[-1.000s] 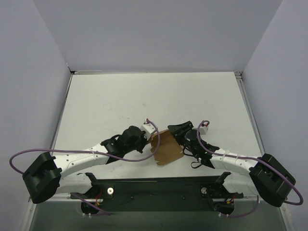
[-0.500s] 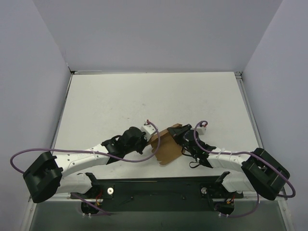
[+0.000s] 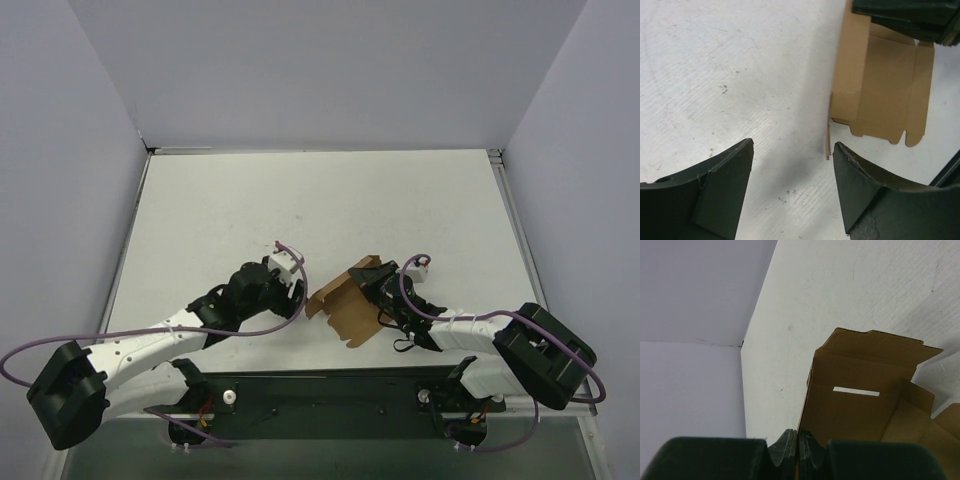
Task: Fold the paper box
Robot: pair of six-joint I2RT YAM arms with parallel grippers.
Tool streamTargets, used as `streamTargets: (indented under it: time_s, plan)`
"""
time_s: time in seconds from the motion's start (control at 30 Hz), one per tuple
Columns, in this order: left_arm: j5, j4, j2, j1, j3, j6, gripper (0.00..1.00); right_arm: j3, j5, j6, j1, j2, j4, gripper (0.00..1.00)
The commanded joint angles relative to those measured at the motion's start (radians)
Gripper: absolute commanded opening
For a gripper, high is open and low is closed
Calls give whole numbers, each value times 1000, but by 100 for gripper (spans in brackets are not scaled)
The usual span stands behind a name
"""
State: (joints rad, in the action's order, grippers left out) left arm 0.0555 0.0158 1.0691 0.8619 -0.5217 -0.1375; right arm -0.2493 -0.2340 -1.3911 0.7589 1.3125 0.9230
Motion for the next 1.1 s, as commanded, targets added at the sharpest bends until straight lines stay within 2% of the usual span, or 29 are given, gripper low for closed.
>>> streamTargets:
  time_s: [0.0,0.13,0.37,0.63,1.07]
  plan:
    - [-52,88,-67,-93,40,-132,75,15,-34,26,-7,-9,37,0]
    - [-29,89,-45,-123,48,-160,75,12,-31,35,-7,-15,39,0]
    - [-88,113,141,-112,6,-151,73,13,-37,38,-6,-9,42,0]
    - [-83,239,232,-6,-23,-169,69,28,-53,41,-1,-4,56,0]
    - [-65,331,342,52,-75,-192,59,44,-76,44,11,-7,71,0]
